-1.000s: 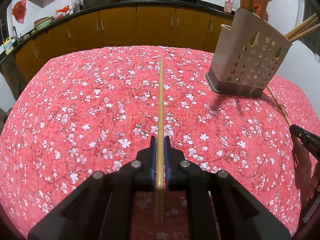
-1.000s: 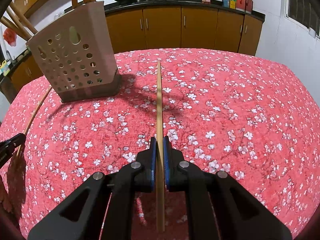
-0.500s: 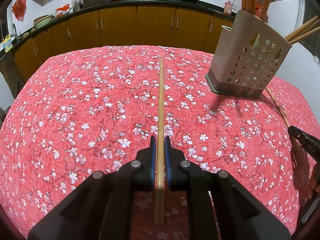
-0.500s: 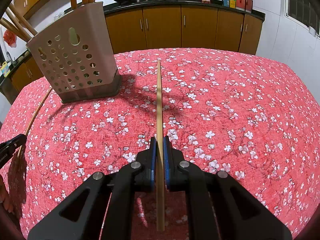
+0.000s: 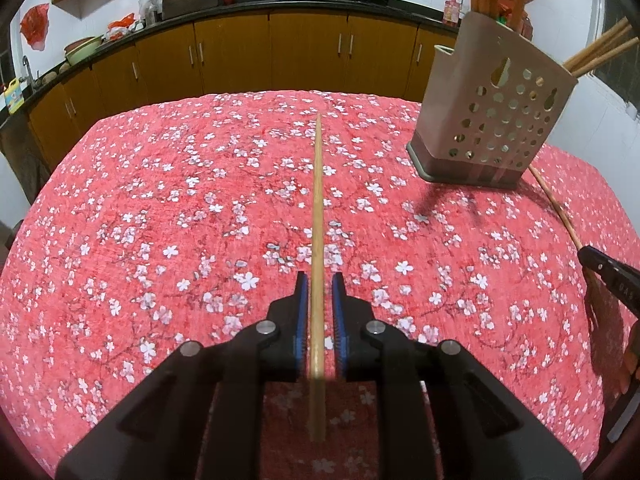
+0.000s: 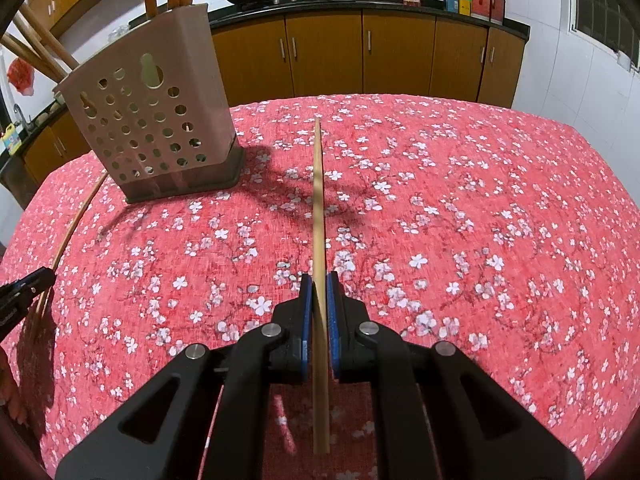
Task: Organize utensils
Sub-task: 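Hold the grasped chopsticks with both tools above the table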
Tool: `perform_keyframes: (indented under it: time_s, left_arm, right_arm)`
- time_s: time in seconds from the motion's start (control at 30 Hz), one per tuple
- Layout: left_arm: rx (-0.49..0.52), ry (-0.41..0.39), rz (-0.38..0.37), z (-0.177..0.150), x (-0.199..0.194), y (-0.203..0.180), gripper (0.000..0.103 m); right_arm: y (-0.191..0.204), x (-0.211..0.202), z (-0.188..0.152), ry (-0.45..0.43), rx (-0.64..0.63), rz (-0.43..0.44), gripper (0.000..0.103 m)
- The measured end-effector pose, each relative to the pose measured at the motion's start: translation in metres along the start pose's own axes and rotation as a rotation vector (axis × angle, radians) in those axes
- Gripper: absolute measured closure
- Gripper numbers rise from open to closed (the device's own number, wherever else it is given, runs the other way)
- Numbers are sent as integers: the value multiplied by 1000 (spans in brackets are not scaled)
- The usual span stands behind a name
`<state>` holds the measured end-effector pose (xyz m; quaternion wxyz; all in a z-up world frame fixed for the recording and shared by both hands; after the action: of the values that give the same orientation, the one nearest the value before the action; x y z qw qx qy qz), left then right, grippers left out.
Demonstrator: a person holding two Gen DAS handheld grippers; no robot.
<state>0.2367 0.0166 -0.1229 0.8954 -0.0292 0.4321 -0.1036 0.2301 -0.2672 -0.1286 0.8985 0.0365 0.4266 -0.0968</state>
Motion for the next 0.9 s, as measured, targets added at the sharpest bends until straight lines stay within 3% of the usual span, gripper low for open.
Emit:
perform_keyframes:
  time_s: [0.53,0.9]
  left_arm:
    - [-3,1,1,-4,-3,2,89]
    - [15,18,15,-5,-9,4,95]
  right_arm:
    - [4,-1,-1,-1,-4,-2,94]
    - [1,-11,-2,-16,-10,-1,95]
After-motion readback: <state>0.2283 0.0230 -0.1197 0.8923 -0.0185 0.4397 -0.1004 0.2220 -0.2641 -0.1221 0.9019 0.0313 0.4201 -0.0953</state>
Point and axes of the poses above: each gripper's, at about its wrist camera, not at the fingertips, and x roughly the way its jaws point, y to its left, z to its top, the point moved 3 cm from there along x, roughly the way its jaws point, and after that the axes turned 8 degrees about -z, right-handed, at the moved point
